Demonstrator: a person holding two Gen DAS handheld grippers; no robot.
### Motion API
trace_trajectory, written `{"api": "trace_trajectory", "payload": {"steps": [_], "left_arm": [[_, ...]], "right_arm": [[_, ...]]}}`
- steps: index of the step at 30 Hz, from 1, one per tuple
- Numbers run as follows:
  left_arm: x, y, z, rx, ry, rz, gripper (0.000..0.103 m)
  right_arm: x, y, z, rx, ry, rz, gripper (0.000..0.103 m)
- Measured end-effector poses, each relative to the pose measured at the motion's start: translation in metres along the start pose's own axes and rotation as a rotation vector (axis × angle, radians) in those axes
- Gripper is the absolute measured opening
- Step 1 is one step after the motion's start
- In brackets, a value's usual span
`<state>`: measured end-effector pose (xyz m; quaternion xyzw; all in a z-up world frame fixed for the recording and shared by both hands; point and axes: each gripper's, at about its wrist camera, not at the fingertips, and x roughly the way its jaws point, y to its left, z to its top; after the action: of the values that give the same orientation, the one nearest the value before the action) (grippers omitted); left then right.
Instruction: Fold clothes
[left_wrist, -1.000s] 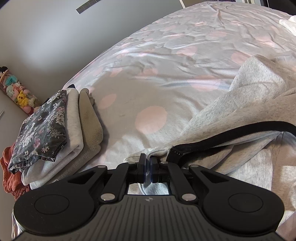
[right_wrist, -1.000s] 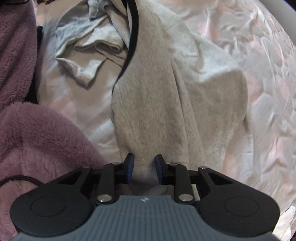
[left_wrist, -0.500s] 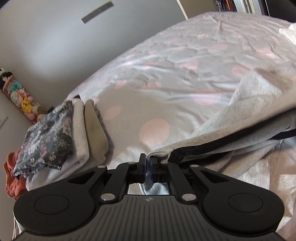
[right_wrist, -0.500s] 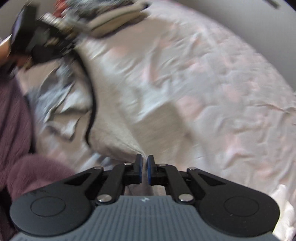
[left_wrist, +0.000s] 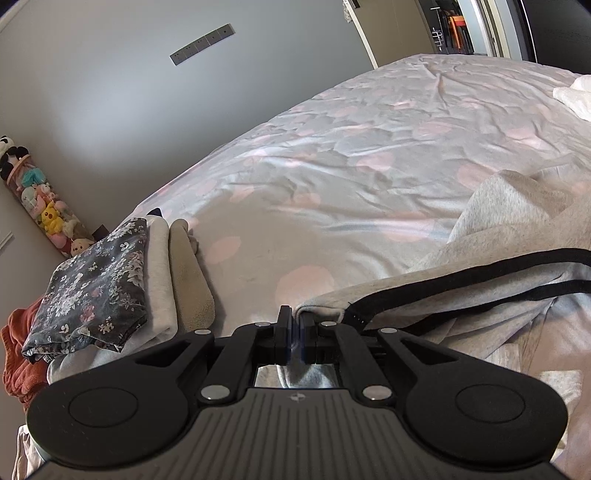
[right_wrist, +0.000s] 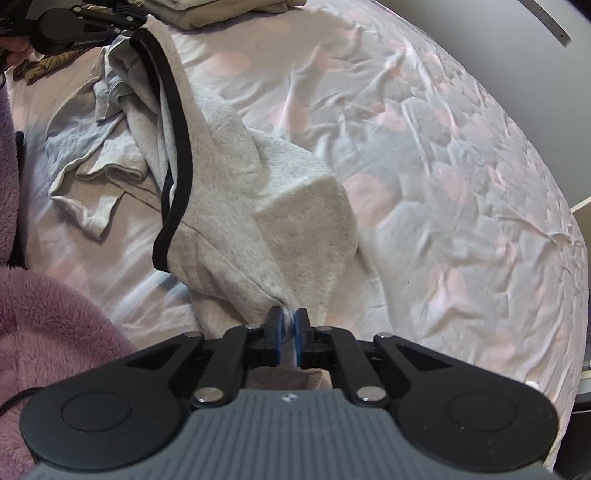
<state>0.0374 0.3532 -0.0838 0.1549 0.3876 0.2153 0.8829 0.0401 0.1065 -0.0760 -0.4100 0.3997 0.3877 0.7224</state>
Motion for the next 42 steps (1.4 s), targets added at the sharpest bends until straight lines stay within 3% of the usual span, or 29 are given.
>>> {"api": "trace_trajectory", "payload": {"steps": [2,3,4,9,14,17,21,23,27,30,37,42], "left_arm": [[0.001,0.001,-0.001,-0.001,0.001,-0.002,0.002],[0.001,0.0,-0.001,0.0,0.0,-0.002,0.002],[0.0,0.0,0.0,0.0,-0.001,-0.003,0.002],[-0.002,-0.001,-0.001,0.007,-0.01,-0.002,0.002],[-0.004,0.0,-0.001,0.007,-0.019,-0.004,0.002],[-0.003,0.0,-0.001,0.005,-0.021,-0.007,0.002],[-0.002,0.001,-0.001,0.001,-0.026,-0.015,0.002],[-0.001,0.002,-0.001,-0.005,-0.026,-0.021,0.002],[0.001,0.005,-0.003,-0.023,-0.024,-0.033,0.002],[0.001,0.006,-0.003,-0.032,-0.028,-0.039,0.002],[-0.004,0.005,-0.002,-0.021,-0.047,-0.032,0.002],[-0.015,-0.01,0.001,0.059,-0.08,0.026,0.002]], "right_arm": [[-0.007,0.004,0.004,-0.045,-0.006,0.003,0.018],[-0.012,0.007,0.006,-0.075,-0.01,0.006,0.028],[-0.016,0.011,0.009,-0.106,-0.015,0.01,0.031],[-0.015,0.034,0.031,-0.294,-0.01,0.038,0.031],[0.011,0.055,0.045,-0.509,0.067,0.067,0.043],[0.025,0.058,0.05,-0.589,0.11,0.06,0.04],[0.037,0.053,0.061,-0.592,0.135,0.086,0.038],[0.041,0.052,0.062,-0.596,0.148,0.105,0.033],[0.038,0.053,0.059,-0.62,0.15,0.115,0.011],[0.03,0.05,0.059,-0.587,0.134,0.118,0.006],[0.022,0.052,0.057,-0.538,0.095,0.043,0.006],[0.021,0.042,0.052,-0.386,0.07,-0.066,0.005]]}}
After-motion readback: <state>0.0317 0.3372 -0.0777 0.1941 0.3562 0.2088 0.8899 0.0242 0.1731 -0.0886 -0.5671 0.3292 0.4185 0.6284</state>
